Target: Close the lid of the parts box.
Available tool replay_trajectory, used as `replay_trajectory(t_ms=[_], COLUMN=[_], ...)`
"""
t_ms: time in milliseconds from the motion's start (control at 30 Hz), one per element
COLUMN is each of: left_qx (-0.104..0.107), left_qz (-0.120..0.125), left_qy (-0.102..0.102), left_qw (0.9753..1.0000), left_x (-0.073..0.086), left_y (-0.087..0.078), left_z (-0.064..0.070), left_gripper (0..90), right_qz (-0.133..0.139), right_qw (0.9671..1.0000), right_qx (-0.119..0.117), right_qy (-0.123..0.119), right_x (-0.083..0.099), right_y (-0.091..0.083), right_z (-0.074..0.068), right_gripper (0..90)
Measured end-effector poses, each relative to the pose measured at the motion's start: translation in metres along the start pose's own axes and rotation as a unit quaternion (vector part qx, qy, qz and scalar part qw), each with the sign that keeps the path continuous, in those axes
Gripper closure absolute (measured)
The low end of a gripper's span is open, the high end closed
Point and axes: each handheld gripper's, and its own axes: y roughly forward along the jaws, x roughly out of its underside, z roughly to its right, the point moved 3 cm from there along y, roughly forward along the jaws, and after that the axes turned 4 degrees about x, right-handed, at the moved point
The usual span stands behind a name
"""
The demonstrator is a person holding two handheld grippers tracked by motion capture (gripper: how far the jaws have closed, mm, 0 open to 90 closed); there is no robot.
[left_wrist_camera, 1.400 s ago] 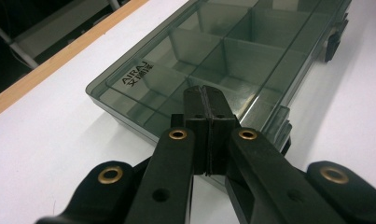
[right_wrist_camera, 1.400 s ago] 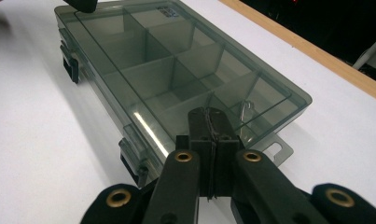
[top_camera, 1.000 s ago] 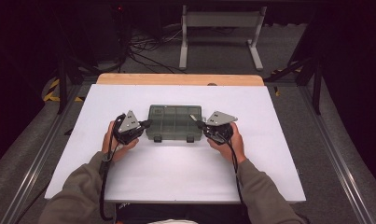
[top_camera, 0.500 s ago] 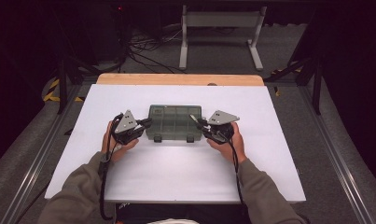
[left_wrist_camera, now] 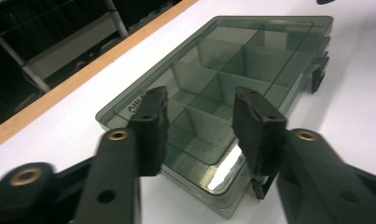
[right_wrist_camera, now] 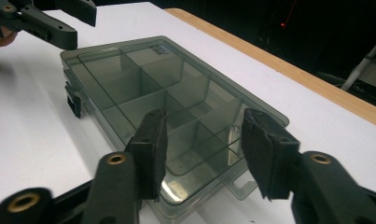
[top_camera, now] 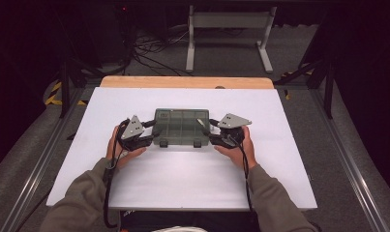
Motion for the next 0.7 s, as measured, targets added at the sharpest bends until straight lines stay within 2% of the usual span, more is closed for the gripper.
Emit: replay_trajectory(t_ms=[300, 500, 567, 700], left_qx=[-0.008, -0.009, -0.006, -0.014], left_qz=[-0.004, -0.001, 0.002, 0.01], left_qy=[-0.009, -0.022, -0.027, -0.031], left_qw=[0.9999, 0.9997, 0.9996, 0.9994], left_x=[0.0008, 0.0022, 0.0025, 0.0009], left_y=[0.0029, 0.0048, 0.0047, 0.002], left_z=[0.0, -0.0014, -0.0023, -0.0028], left_gripper=[32.1, 16.5, 11.2, 6.2], right_qz=[-0.002, -0.006, -0.001, 0.008], right_qw=[0.9999, 0.9991, 0.9984, 0.9979], right_qx=[0.014, 0.039, 0.051, 0.056], right_qy=[0.004, 0.015, 0.026, 0.031], right_x=[0.0002, 0.002, 0.0021, 0.0008], right_y=[0.0022, 0.0065, 0.0069, 0.0052], right_z=[0.0003, 0.0041, 0.0058, 0.008], right_gripper=[30.5, 16.6, 13.9, 7.7])
